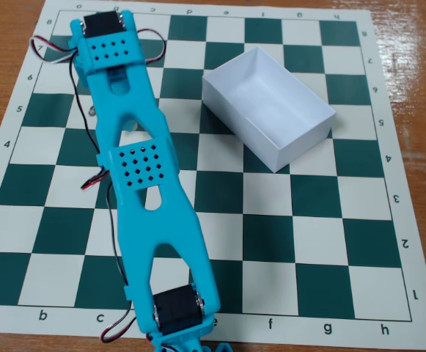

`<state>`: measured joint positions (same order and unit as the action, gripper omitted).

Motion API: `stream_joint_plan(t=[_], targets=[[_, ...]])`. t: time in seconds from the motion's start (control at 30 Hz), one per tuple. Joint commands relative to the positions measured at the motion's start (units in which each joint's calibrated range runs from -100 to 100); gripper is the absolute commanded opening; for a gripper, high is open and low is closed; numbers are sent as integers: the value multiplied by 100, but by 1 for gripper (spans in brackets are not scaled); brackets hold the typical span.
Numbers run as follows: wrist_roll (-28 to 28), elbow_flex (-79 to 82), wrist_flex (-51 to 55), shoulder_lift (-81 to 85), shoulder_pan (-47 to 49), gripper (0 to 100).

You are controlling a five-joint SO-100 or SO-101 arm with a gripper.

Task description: Grab the toy horse and put it in the box.

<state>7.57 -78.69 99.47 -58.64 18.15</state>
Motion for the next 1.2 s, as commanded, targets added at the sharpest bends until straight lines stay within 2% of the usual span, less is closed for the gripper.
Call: stream_joint_plan(t=[0.0, 0.1, 0.3, 0.5, 0.73, 0.83, 0.97, 1.07, 1.17], targets=[[-125, 364, 44, 1705, -351, 0], [-398, 282, 44, 2182, -765, 0], [-921, 200, 19, 2094, -1851, 0], [-1346, -956, 36, 917, -2693, 0], [-1522, -2103, 36, -481, -3079, 0], [-1522, -2103, 36, -685, -3079, 15], [-1522, -2103, 44, -791, -3029, 19], [-1522, -2103, 44, -720, -2993, 30], [-1473, -1821, 53, -322, -2965, 30]])
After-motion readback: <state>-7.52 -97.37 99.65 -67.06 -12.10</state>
